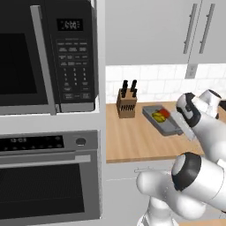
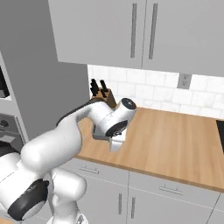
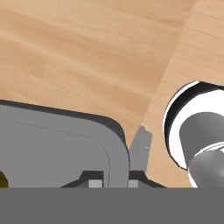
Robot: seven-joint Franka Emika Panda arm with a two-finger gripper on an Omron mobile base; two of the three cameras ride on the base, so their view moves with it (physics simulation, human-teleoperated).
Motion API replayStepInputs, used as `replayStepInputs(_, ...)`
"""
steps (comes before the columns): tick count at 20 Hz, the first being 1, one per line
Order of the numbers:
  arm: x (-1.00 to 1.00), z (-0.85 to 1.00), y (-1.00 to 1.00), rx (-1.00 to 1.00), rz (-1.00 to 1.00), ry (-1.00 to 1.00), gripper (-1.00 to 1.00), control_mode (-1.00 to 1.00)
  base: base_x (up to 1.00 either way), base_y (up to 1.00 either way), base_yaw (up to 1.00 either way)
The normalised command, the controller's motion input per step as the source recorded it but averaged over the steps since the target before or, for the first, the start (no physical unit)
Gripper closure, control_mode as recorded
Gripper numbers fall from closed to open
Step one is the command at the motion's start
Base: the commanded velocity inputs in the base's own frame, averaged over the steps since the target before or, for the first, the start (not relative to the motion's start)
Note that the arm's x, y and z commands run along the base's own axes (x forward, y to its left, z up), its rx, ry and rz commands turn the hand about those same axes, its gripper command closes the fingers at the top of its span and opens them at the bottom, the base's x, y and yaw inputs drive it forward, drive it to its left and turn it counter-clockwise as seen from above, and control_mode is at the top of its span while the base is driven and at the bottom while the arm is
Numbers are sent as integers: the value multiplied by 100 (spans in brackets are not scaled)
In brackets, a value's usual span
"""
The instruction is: Take the meat container that has the chicken drumstick and place it on the second highest rack of the freezer. Then take the vegetable container that has the tomato and lemon and place it on the highest rack of the freezer.
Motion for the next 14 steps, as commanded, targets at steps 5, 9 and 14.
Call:
replayStepInputs(5,-67,82,0,0,0,-12,100,-100,0,0,0)
replayStepInputs(9,-50,75,1,3,0,-29,100,-100,0,0,0)
replayStepInputs(14,-62,46,0,6,0,-26,100,-100,0,0,0)
